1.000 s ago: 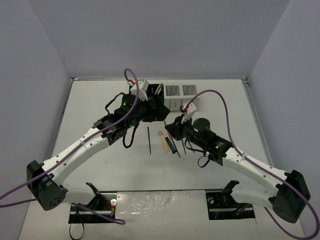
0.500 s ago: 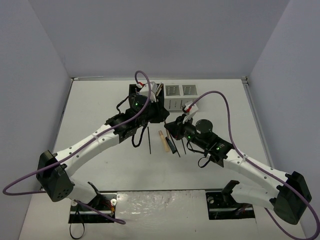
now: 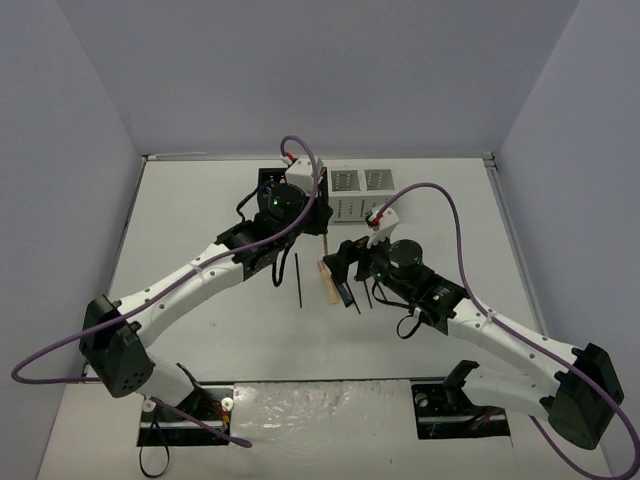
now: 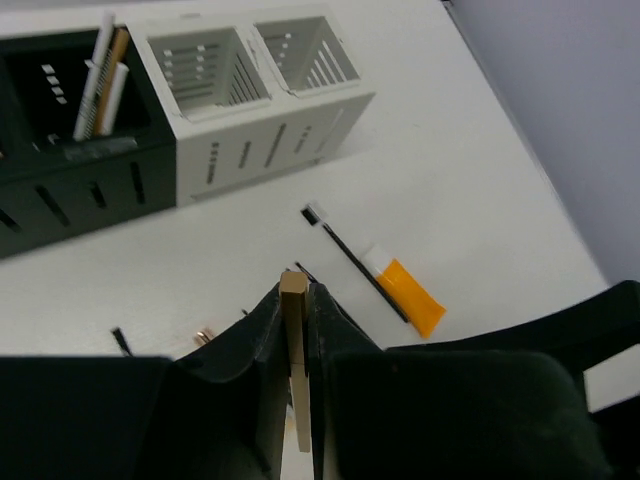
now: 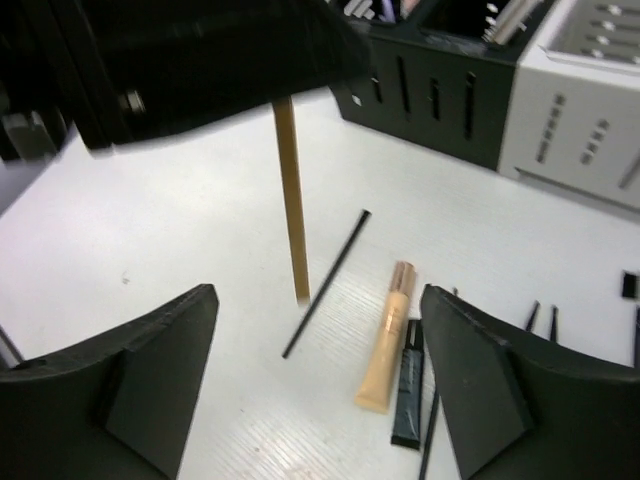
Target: Organize the makeup
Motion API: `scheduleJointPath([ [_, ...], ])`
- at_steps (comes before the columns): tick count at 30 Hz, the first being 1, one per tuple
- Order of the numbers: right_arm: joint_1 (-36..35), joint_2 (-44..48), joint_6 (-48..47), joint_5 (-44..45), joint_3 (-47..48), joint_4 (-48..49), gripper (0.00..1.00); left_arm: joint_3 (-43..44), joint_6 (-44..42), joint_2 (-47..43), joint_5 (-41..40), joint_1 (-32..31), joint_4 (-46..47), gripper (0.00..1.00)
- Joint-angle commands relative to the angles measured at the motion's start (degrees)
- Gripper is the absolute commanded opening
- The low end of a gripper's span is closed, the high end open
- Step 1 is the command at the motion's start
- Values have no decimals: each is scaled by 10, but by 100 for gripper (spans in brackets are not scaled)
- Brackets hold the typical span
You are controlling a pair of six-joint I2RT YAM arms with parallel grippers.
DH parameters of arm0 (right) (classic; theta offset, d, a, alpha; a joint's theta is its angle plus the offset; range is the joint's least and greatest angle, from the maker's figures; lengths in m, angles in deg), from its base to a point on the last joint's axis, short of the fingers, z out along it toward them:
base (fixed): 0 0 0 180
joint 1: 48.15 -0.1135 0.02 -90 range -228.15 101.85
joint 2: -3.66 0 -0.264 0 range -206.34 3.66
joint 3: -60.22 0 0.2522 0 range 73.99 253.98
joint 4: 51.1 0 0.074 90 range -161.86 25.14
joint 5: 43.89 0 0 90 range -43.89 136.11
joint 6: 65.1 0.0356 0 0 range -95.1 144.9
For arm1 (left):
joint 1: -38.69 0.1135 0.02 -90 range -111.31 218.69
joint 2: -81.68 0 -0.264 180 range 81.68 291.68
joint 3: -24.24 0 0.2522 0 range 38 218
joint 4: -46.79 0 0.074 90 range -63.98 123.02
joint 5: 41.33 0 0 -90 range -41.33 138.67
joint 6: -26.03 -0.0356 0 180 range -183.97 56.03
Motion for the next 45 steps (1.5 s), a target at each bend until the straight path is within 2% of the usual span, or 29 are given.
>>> scheduleJointPath([
  [1,0,52,-14,81,34,-59,90,80,-162,41,-26,44,86,0],
  [5,1,82,-21,117,31,-111,97,137,-222,92,16,93,133,0],
  [14,2,113,-26,118,21,-164,98,230,-307,222,97,150,237,0],
  [18,2,110,-25,113,23,-174,99,275,-307,275,117,164,241,0],
  [25,2,102,-18,114,11,-177,99,280,-286,319,137,173,259,2],
  [35,2,81,-8,116,12,-186,96,245,-286,286,120,176,250,54],
  [39,2,68,4,111,18,-198,91,222,-256,220,99,176,231,66],
  [41,2,48,13,112,22,-206,86,207,-237,159,74,176,179,81],
  [42,3,46,17,112,22,-208,86,206,-235,153,64,177,173,82],
  [45,5,12,32,111,20,-213,74,177,-208,50,13,177,42,93],
])
